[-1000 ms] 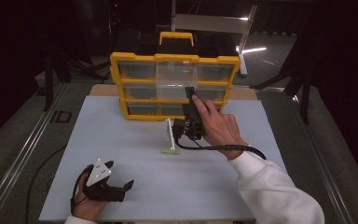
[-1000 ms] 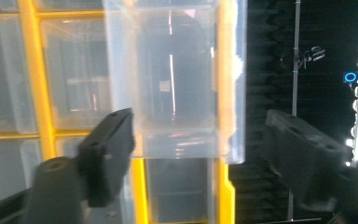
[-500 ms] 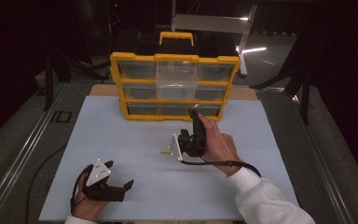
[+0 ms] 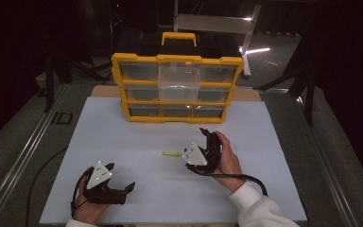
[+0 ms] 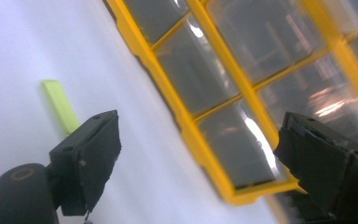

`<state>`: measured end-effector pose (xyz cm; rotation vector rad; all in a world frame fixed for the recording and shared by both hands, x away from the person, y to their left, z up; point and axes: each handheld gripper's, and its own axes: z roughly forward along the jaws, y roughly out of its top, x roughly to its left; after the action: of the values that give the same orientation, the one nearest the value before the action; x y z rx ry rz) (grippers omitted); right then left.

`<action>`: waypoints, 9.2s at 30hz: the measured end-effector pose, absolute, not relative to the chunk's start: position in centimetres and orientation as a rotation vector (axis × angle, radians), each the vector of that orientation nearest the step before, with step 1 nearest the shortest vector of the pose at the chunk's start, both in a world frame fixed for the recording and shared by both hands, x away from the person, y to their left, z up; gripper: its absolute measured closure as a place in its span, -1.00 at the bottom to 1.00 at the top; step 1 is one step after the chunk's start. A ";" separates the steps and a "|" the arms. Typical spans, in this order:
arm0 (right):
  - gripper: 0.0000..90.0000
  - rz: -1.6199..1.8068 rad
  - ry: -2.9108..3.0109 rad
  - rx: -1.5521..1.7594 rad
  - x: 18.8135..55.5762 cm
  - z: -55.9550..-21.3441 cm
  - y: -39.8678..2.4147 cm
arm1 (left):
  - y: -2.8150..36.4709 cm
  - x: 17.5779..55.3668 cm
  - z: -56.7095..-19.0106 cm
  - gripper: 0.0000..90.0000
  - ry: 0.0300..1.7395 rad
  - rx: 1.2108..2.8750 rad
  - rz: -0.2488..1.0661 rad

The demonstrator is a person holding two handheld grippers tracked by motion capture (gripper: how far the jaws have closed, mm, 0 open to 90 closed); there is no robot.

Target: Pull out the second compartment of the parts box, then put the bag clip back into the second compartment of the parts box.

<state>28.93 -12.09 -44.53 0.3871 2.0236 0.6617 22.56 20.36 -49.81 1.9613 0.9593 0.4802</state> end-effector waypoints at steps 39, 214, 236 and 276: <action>-0.75 1.295 1.981 0.939 25.6 -47.5 -24.8 | 20.9 23.8 -47.7 -1.00 0.938 1.978 0.459; -0.71 1.407 1.932 0.885 23.8 -48.6 -27.2 | 1.7 40.6 -48.5 0.75 0.446 2.982 0.000; -0.71 1.404 1.931 0.880 23.8 -48.7 -27.2 | 4.0 39.9 -45.2 0.75 0.437 2.936 0.058; -0.75 1.420 1.894 0.894 23.8 -48.5 -27.4 | 7.7 39.4 -39.4 0.75 0.487 2.823 0.102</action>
<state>23.78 -27.42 -48.51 0.8944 1.8936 1.4200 39.40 7.72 -39.43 2.8232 0.4871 0.1017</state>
